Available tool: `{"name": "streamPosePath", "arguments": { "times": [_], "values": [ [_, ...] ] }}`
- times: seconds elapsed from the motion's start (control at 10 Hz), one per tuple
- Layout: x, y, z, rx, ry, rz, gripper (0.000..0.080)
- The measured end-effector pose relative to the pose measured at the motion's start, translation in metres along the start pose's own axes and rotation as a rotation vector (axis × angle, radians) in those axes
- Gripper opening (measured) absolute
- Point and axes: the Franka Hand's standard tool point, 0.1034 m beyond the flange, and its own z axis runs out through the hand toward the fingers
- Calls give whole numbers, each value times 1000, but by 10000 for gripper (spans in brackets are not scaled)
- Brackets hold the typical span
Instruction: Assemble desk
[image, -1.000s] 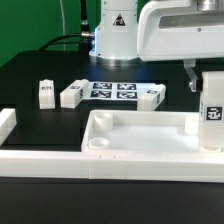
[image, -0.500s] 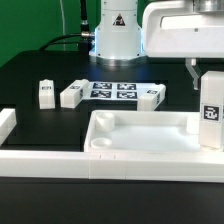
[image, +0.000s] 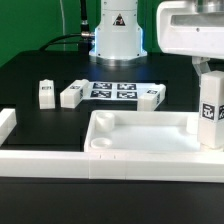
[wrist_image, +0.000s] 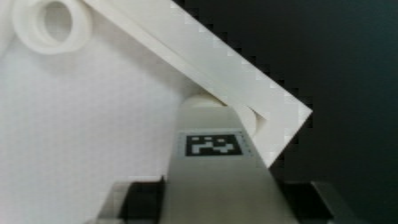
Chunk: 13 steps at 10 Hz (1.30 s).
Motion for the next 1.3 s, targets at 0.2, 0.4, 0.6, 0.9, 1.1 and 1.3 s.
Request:
{"name": "streamPosePath", "arguments": {
  "times": [0.2, 0.4, 0.6, 0.9, 1.1, 1.3],
  "values": [
    [-2, 0, 0, 4, -8, 72, 290],
    [-2, -1, 0, 4, -8, 22, 472],
    [-3, 1, 0, -12, -13, -165, 593],
    [-3, 0, 0, -9, -15, -384, 648],
    [-3, 0, 0, -8, -15, -538, 649],
    [-1, 1, 0, -25, -3, -755, 649]
  ]
}}
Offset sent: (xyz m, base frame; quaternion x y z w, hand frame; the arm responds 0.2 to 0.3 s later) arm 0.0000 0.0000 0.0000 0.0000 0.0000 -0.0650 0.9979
